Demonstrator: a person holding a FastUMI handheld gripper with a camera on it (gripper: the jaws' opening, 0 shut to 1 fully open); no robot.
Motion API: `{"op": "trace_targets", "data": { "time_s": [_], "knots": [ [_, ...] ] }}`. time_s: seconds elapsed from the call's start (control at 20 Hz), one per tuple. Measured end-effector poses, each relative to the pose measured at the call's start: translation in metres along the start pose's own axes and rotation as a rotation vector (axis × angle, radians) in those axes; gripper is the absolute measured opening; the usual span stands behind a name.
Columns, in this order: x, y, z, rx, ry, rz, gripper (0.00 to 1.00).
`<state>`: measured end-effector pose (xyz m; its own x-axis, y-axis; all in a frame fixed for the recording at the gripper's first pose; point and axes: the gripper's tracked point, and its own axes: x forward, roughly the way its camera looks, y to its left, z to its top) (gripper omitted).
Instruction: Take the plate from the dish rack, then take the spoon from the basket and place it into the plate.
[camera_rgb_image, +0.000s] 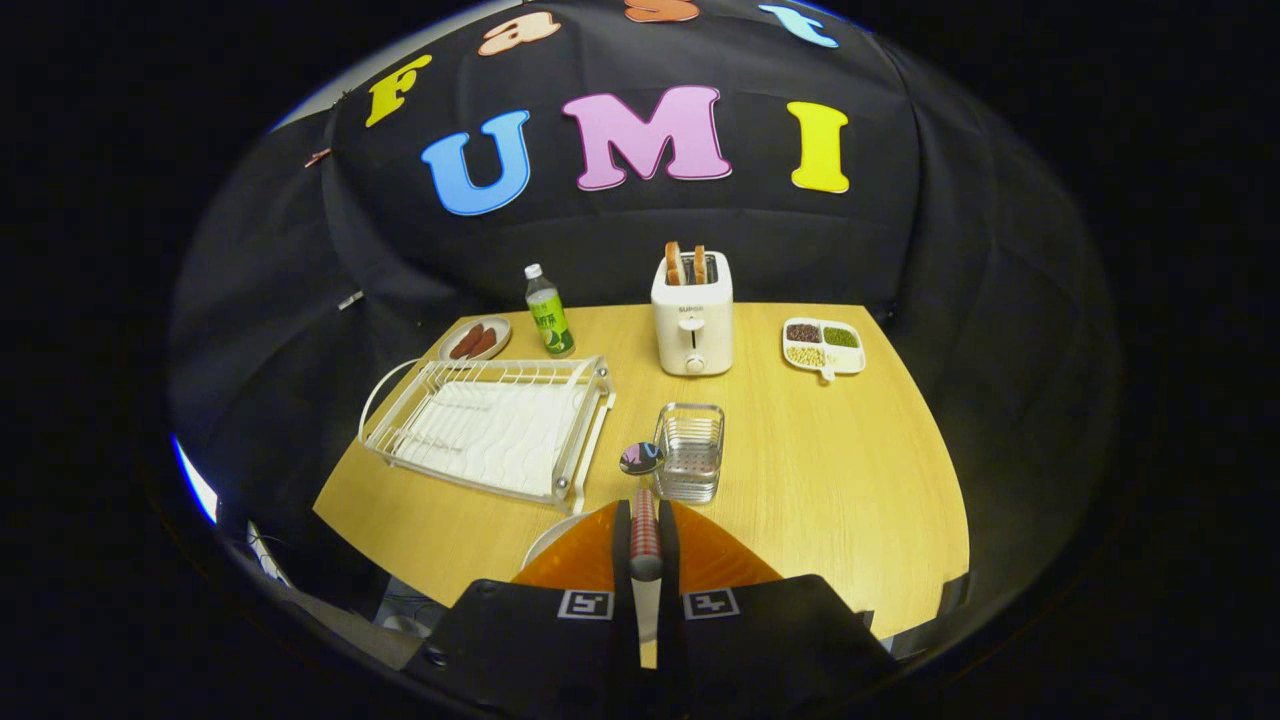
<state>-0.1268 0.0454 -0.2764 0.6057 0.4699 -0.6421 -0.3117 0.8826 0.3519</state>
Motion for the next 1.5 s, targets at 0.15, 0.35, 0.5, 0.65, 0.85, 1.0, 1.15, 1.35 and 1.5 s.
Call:
{"op": "trace_targets", "data": {
  "time_s": [0.15, 0.35, 0.5, 0.65, 0.85, 1.0, 1.15, 1.35, 1.5],
  "knots": [
    [0.006, 0.012, -0.041, -0.02, 0.076, 0.011, 0.1],
    [0.031, 0.015, -0.083, -0.04, 0.149, 0.003, 0.1],
    [0.048, 0.014, -0.095, -0.038, 0.155, -0.005, 0.11],
    [0.058, 0.013, -0.101, -0.028, 0.158, 0.002, 0.11],
    [0.064, 0.01, -0.117, -0.019, 0.2, 0.015, 0.12],
    [0.067, 0.005, -0.127, -0.03, 0.226, -0.008, 0.13],
    [0.07, 0.001, -0.138, -0.042, 0.26, -0.021, 0.15],
    [0.072, -0.005, -0.144, -0.027, 0.275, -0.045, 0.2],
    [0.074, -0.005, -0.141, 0.011, 0.27, -0.04, 0.36]
  ]
}}
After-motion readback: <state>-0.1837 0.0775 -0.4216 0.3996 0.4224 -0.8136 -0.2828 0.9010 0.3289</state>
